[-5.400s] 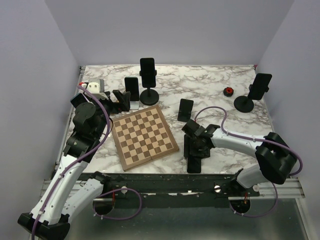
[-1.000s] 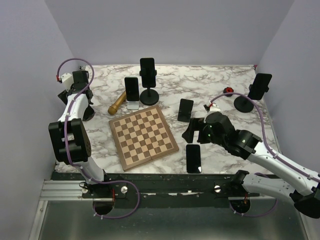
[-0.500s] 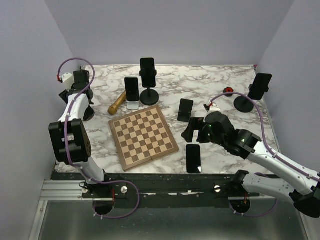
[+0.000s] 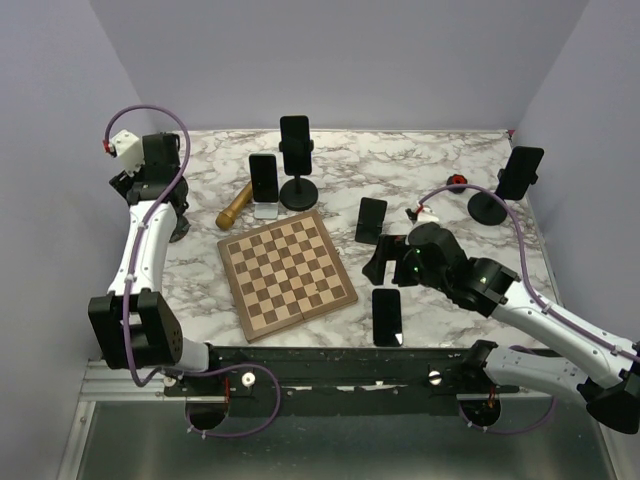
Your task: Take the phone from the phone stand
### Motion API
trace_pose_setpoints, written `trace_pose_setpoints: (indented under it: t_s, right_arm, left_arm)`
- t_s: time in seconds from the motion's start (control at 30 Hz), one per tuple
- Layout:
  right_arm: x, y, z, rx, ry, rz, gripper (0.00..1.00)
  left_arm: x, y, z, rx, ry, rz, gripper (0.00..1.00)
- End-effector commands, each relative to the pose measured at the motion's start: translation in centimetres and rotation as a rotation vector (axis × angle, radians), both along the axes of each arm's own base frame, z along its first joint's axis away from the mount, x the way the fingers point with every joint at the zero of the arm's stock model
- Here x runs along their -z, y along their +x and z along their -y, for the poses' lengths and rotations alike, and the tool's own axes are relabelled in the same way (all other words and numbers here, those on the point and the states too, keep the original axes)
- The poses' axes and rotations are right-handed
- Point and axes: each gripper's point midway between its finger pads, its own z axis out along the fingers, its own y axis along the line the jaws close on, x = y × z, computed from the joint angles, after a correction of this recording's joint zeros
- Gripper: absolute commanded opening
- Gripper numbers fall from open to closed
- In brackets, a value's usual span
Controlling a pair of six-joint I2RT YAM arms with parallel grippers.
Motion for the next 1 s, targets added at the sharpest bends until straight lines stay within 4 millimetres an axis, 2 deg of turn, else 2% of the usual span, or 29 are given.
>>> trace_pose_setpoints:
  t_s: [0.0, 0.03, 0.1, 0.2, 0.33, 0.43, 0.53, 0.6, 0.7, 0.83, 0.9, 0.97]
  right_arm:
    - [-1.1, 0.2, 0.5, 0.022, 0.003, 0.036, 1.0]
    - [-1.3, 0.3, 0.7, 0.03, 0.004, 0.043, 1.0]
    - [-1.7, 0.3, 1.2, 0.049, 0.004, 0.057, 1.0]
    - [-2.9, 0.6, 2.2, 0.09, 0.01, 0.096, 1.0]
    - [-4.0, 0.6, 2.5, 0.08, 0.02, 0.14, 1.0]
    - [-3.7, 0.2, 1.0, -0.033, 0.02, 0.149, 1.0]
    - [-3.0, -1.2, -2.1, -0.242, 0.049, 0.13, 1.0]
    - [-2.6, -2.1, -3.7, -0.349, 0.067, 0.1, 1.0]
    - [-2.4, -2.5, -4.9, -0.402, 0.093, 0.086, 0.99]
    - [-1.1, -2.6, -5.5, -0.418, 0.096, 0.056, 0.92]
    - [0.3, -2.9, -5.6, -0.432, 0.08, 0.018, 0.84]
    - [1.5, -3.1, -5.6, -0.436, 0.072, -0.014, 0.68]
  left_arm:
    - [-3.6, -1.1, 2.9, 0.118, 0.072, 0.022, 0.04]
    - [-3.8, -1.1, 3.9, 0.165, 0.077, 0.018, 0.01]
    - [-4.1, -0.9, 7.9, 0.33, 0.073, 0.011, 0.0]
    - [-4.4, -1.8, 13.2, 0.528, 0.023, 0.015, 0.0]
    - [-3.5, -4.0, 20.8, 0.772, -0.231, 0.055, 0.0]
    - [-2.0, -6.2, 26.1, 0.896, -0.458, 0.043, 0.0]
    - [-0.8, -8.8, 32.1, 1.063, -0.672, 0.003, 0.0]
    - [-0.1, -10.5, 35.3, 1.136, -0.777, -0.052, 0.0]
    - [0.7, -12.9, 39.3, 1.232, -0.875, -0.145, 0.0]
    - [1.1, -14.7, 42.4, 1.329, -0.923, -0.206, 0.0]
    - [1.5, -15.3, 43.2, 1.359, -0.94, -0.235, 0.0]
    - [1.6, -16.0, 44.1, 1.399, -0.964, -0.257, 0.0]
